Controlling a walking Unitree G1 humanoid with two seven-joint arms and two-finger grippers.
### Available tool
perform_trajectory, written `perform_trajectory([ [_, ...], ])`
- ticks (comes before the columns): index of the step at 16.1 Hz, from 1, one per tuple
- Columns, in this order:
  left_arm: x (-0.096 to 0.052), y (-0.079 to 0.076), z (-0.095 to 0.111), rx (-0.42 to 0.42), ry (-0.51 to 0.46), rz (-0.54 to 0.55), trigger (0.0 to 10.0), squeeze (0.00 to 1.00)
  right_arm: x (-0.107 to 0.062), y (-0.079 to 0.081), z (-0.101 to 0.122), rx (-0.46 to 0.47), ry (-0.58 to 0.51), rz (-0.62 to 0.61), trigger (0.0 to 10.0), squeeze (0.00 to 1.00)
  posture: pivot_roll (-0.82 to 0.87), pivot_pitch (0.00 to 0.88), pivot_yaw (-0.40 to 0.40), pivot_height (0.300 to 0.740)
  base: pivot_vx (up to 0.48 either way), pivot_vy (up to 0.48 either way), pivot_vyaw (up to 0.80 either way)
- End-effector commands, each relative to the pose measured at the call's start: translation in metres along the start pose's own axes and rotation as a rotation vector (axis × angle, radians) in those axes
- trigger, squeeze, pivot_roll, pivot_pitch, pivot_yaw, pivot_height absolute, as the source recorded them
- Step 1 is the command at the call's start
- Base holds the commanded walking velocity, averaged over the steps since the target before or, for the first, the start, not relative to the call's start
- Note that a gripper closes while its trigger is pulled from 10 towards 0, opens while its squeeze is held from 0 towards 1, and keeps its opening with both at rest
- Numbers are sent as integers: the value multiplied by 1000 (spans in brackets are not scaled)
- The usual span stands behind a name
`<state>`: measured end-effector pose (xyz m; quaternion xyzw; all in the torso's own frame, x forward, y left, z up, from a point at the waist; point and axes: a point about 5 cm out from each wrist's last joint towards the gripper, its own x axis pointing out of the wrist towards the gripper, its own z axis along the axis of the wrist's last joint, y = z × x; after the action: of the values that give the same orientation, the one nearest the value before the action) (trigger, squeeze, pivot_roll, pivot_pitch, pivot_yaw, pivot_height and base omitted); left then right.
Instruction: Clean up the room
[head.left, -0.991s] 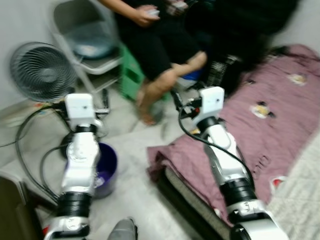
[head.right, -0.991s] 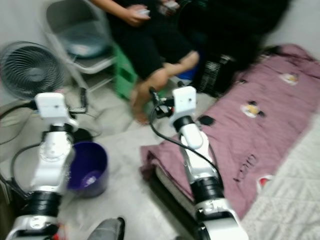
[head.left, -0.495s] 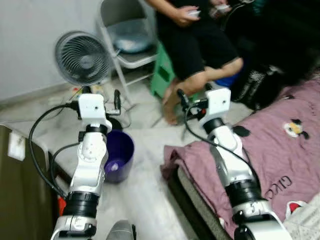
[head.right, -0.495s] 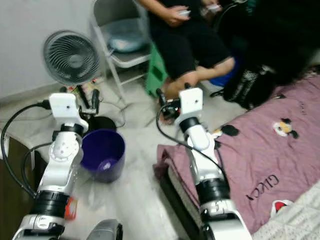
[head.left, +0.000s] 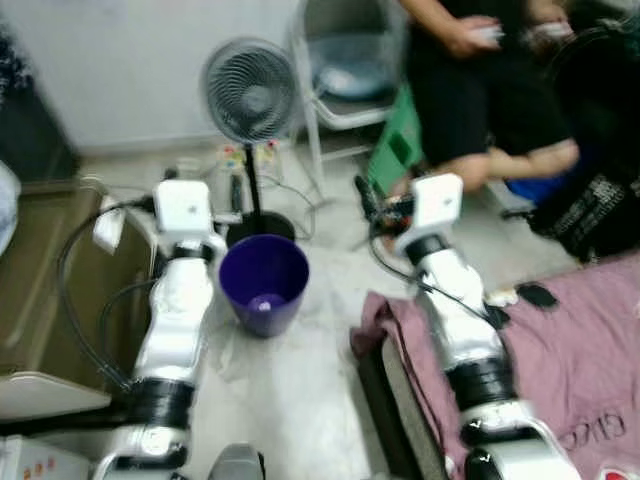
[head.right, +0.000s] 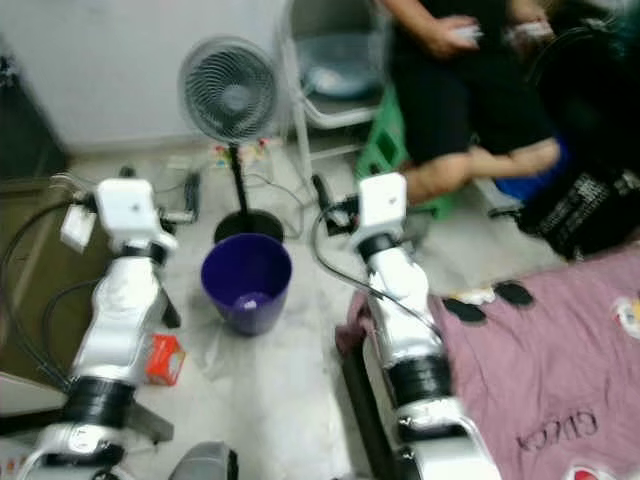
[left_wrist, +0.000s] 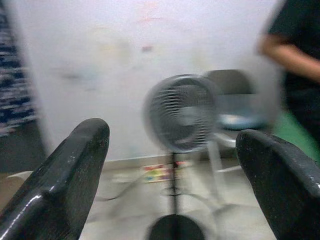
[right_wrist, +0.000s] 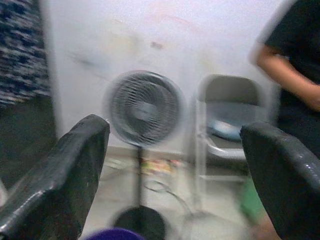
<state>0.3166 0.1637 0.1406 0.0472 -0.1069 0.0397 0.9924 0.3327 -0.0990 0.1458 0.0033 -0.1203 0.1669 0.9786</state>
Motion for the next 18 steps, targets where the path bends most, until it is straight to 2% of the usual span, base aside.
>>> perform_trajectory([
  [1, 3, -7, 6, -10, -20, -27, 10000, 0, 1, -8, 5, -18, -16, -19, 10000, 0, -2, 0, -52, 740, 0, 0, 781],
  [10, 3, -10, 7, -26, -23, -57, 10000, 0, 1, -10, 4, -19, -12, -33, 10000, 0, -4, 0, -53, 740, 0, 0, 682],
  [15, 2, -13, 9, -37, -37, -87, 10000, 0, 2, -10, 4, -19, -13, -35, 10000, 0, -5, 0, -53, 740, 0, 0, 0],
  [18, 2, -14, 9, -41, -38, -95, 10000, 0, 1, -11, 4, -19, -12, -33, 10000, 0, -5, 0, -53, 740, 0, 0, 717],
])
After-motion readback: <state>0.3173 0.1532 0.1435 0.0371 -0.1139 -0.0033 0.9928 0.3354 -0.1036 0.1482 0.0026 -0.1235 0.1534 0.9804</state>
